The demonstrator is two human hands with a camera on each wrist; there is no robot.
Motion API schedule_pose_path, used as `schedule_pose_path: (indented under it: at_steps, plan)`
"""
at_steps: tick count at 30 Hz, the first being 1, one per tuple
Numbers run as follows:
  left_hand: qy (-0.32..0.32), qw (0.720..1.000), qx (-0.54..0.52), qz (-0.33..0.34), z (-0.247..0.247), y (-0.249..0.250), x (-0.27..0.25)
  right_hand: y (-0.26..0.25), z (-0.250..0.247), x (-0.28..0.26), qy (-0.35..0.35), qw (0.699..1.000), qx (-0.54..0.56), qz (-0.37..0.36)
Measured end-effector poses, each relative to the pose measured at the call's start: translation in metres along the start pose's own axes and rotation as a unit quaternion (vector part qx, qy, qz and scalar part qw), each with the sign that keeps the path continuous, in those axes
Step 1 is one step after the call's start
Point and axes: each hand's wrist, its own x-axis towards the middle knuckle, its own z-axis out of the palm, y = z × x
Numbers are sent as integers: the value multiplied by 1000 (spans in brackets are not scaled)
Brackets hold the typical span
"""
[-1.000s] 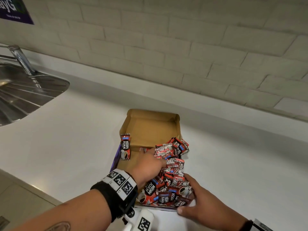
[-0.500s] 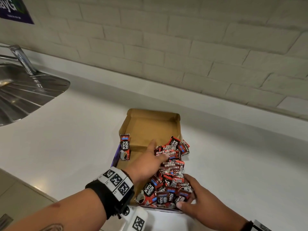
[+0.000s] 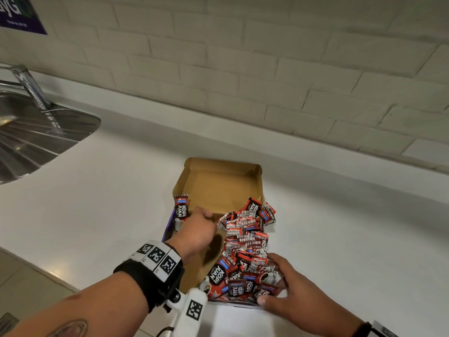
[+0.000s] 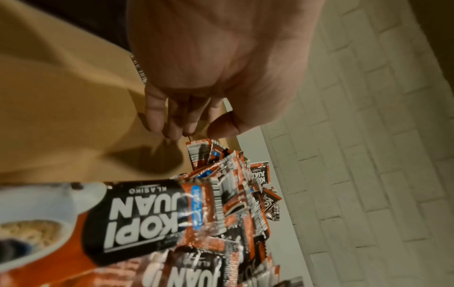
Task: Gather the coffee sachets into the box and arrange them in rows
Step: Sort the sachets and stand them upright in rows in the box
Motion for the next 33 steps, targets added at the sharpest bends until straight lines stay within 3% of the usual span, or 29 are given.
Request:
schedule_pose_path:
  at_steps: [3,6,8,11,14,18,24,33]
  plan:
    - [2,998,46,34,-10,1,-10,2,-2,-6,36,999,-26,27]
    - [-22,986,120,110,-24,3,-32,5,-4,-12,56,998,-34,23]
    - [-95,966,185,156,-30,2,-50,7,-4,-14,62,998,-32,11]
    - [-192,930,266,165,-26,-8,-75,11,-7,-17,66,998,-23,-3]
    - [-170,920,309,172,-7,-23,-86,12,-12,-23,81,996,-20,-31]
    - [-82,944,258,187,12,-38,-90,10,-17,-29,113,986,-43,-113]
    - [-26,983,89,156,5,-42,-105,15,-21,-29,133,966,-125,-183]
    - [-24,988,-95,119,-19,-40,-116,0,-1,-21,168,968,-120,-143]
